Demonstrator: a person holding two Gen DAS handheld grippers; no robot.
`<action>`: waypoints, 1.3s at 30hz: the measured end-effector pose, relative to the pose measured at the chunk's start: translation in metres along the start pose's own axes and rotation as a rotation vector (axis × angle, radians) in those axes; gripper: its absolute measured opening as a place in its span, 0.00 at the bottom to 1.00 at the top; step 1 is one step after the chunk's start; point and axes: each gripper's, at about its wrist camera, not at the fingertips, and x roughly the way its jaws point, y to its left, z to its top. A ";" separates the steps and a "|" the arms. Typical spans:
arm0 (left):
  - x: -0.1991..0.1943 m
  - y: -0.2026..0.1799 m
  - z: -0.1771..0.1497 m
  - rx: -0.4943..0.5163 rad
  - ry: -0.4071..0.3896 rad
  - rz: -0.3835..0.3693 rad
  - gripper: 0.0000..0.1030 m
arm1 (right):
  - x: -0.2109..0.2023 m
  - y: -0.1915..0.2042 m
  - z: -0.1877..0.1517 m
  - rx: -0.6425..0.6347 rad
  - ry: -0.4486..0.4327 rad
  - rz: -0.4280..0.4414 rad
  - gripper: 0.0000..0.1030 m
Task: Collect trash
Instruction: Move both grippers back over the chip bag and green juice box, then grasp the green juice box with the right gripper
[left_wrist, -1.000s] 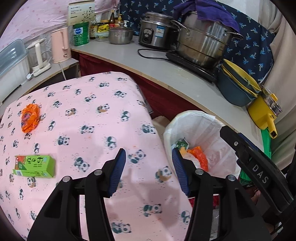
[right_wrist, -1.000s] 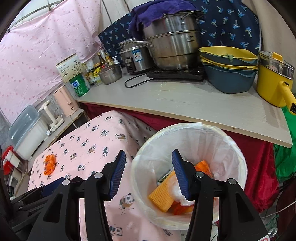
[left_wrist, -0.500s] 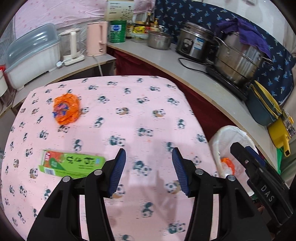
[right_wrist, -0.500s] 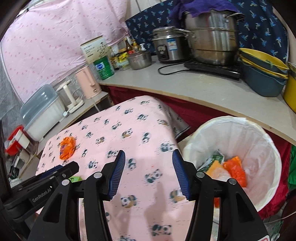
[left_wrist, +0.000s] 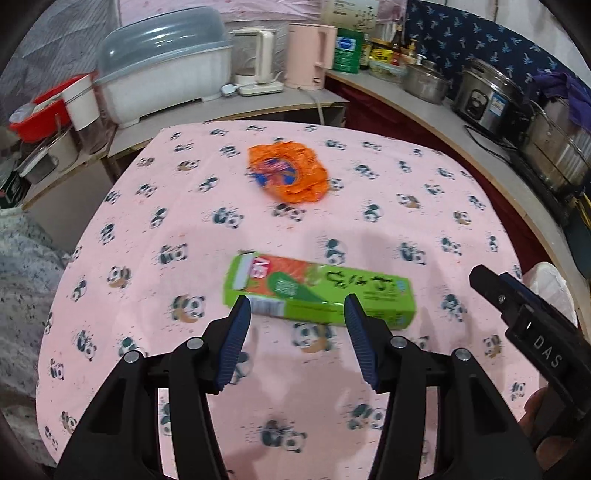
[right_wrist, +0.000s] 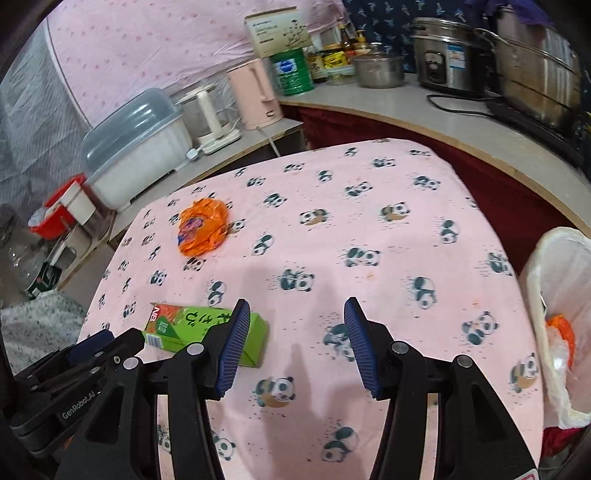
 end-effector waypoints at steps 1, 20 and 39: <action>0.002 0.010 -0.003 -0.015 0.006 0.011 0.49 | 0.008 0.007 0.001 -0.010 0.014 0.013 0.50; 0.073 0.061 0.002 -0.075 0.122 0.067 0.49 | 0.070 0.063 -0.028 -0.177 0.283 0.219 0.50; 0.074 0.037 0.025 -0.029 0.090 0.040 0.49 | 0.056 0.046 -0.047 -0.243 0.191 0.045 0.49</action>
